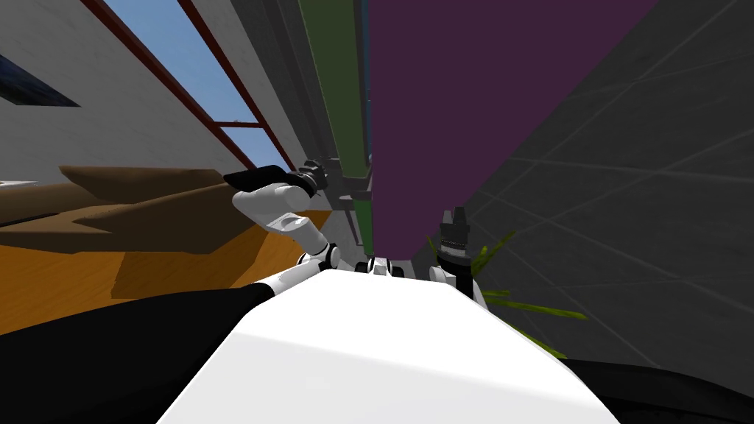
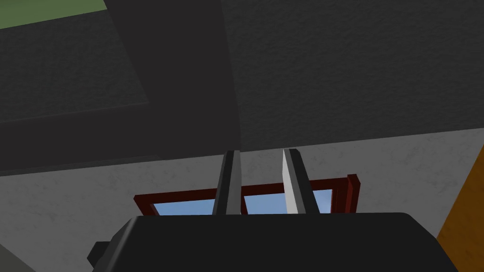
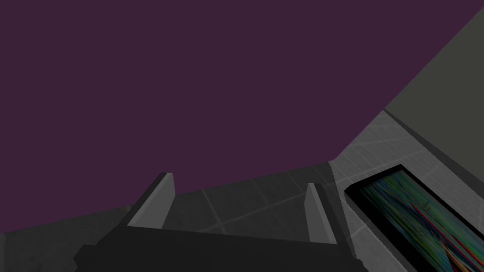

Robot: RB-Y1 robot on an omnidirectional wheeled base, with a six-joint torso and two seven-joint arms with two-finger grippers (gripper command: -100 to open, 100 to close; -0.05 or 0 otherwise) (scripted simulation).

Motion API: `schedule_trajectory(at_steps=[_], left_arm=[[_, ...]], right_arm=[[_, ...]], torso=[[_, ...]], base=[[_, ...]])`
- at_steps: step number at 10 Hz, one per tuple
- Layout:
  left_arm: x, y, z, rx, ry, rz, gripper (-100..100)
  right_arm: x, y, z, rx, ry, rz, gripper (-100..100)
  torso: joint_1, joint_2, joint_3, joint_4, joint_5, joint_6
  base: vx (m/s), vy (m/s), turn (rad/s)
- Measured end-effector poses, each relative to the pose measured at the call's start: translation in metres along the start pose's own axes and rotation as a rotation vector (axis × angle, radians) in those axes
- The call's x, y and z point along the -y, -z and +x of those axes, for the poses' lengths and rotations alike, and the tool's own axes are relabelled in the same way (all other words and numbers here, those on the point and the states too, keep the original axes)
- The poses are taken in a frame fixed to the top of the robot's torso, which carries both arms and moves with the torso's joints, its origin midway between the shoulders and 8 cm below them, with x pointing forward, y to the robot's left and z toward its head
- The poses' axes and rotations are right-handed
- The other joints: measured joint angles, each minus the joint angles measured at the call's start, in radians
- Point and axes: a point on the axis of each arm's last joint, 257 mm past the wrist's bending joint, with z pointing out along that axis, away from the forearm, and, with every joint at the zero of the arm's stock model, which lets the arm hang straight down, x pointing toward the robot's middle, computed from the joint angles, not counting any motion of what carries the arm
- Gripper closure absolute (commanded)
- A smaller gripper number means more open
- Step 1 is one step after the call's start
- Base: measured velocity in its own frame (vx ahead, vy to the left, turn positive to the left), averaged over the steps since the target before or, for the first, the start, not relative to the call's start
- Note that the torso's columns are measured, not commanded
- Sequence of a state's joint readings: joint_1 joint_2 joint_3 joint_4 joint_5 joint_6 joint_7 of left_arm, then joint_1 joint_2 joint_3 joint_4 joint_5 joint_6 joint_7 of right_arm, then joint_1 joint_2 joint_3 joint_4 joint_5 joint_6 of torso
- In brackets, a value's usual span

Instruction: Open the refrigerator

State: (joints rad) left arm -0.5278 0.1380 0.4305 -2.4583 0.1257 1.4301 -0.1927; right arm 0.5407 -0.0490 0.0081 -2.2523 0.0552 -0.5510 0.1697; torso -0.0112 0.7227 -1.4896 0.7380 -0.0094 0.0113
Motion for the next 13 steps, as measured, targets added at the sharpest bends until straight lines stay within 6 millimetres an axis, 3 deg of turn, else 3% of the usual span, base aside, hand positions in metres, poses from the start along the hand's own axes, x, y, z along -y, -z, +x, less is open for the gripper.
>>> schedule_trajectory(at_steps=[6,10,11,13], left_arm=[[0.017,0.024,0.015,-0.034,0.084,0.033,-100],[0.036,0.037,0.022,-0.052,0.114,0.086,-100],[0.036,0.037,0.022,-0.052,0.114,0.084,100],[0.036,0.035,0.026,-0.069,0.113,0.086,100]], right_arm=[[0.000,0.000,0.000,0.000,0.000,0.000,0],[0.000,0.000,0.000,0.000,0.000,0.000,0],[0.000,0.000,0.000,0.000,0.000,0.000,0],[0.000,0.000,0.000,0.000,0.000,0.000,0]], torso=[[0.001,0.010,0.008,0.002,0.002,-0.005],[0.014,0.013,0.012,0.000,0.010,-0.011],[0.013,0.014,0.013,-0.001,0.010,-0.011],[0.022,0.014,0.013,0.000,0.012,-0.010]], base=[[0.011,-0.031,0.009],[0.042,-0.013,0.000],[0.008,0.000,0.000],[0.011,0.216,-0.036]])
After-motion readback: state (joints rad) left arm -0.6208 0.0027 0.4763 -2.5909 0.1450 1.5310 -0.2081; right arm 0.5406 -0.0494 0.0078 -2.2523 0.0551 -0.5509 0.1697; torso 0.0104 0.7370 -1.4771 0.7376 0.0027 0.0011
